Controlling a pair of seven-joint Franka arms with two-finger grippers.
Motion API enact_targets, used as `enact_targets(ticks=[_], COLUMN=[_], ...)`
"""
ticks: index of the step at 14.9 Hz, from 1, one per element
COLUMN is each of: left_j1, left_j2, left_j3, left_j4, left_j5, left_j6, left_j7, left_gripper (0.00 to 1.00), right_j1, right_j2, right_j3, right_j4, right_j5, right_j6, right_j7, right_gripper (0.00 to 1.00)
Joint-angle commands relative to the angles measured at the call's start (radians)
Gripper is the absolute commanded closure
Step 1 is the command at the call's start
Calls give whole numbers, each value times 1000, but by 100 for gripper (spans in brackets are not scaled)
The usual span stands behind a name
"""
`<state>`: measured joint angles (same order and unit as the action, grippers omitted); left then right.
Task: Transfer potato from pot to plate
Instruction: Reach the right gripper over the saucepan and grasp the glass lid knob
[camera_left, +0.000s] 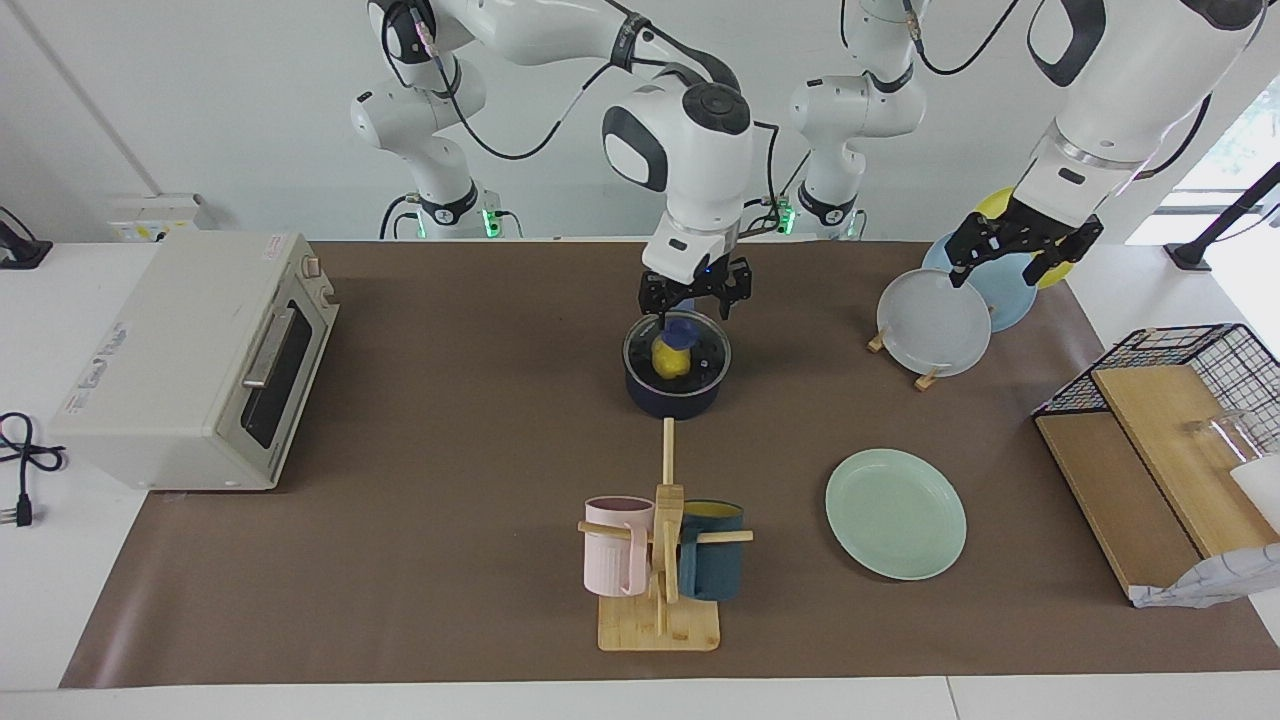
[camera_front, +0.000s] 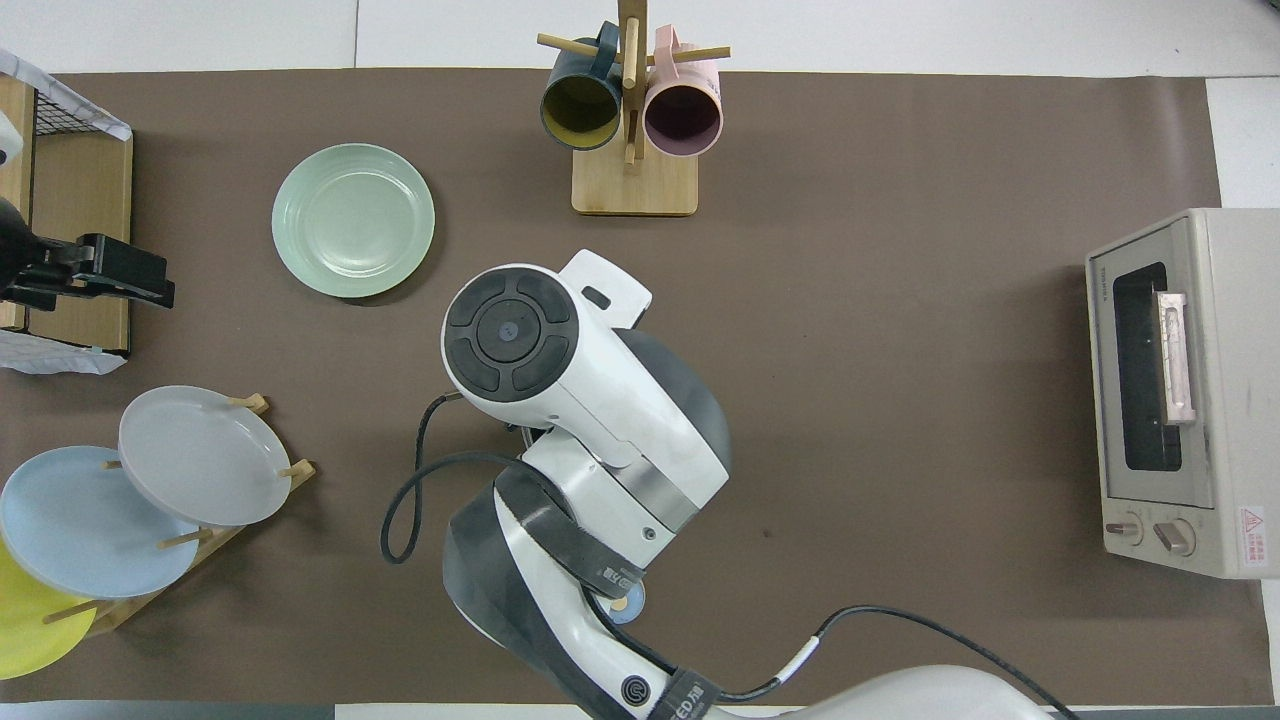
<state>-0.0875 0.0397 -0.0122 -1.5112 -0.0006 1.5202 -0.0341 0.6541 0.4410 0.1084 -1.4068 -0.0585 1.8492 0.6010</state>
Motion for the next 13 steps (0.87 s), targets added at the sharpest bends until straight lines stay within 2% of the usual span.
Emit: enact_targets(ticks=[1, 3, 6, 11, 13], left_j1=[11, 11, 11, 11, 11], left_j2=[-20, -20, -20, -20, -20], left_j3=[-5, -5, -5, -5, -5], left_j4=[-21, -21, -21, -21, -21], left_j5=[-15, -15, -15, -15, -15], left_j6=[5, 5, 5, 5, 5], left_j7=[5, 5, 5, 5, 5], left_gripper=[0, 0, 0, 0, 0], right_j1=[-7, -7, -4, 10, 10], right_j2=[-24, -36, -71, -90, -90], right_j3=[-1, -1, -1, -1, -1], right_j4=[-64, -104, -210, -261, -264], right_j5=[-33, -32, -33, -34, -34], right_j6=[41, 67, 169, 188, 188], right_j7=[-18, -20, -20, -20, -20], right_gripper=[0, 0, 0, 1, 7])
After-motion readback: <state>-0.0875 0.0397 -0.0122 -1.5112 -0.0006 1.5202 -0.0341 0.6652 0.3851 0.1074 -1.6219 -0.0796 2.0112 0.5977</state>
